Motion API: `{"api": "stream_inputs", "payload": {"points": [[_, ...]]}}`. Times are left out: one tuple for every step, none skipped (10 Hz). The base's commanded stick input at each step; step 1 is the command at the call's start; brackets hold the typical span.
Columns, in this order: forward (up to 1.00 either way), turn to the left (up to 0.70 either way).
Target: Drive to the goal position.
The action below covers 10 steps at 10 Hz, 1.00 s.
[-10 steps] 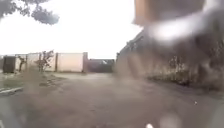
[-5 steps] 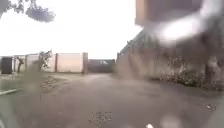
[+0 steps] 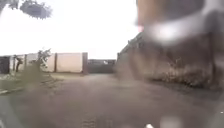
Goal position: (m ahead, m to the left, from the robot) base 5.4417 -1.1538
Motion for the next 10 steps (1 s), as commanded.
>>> {"api": "stream_inputs", "payload": {"points": [[0.50, 0.02], [0.50, 0.02], [0.50, 0.02], [0.50, 0.02], [0.50, 0.02], [0.50, 0.02], [0.50, 0.02], [0.50, 0.02], [0.50, 0.02], [0.50, 0.02]]}}
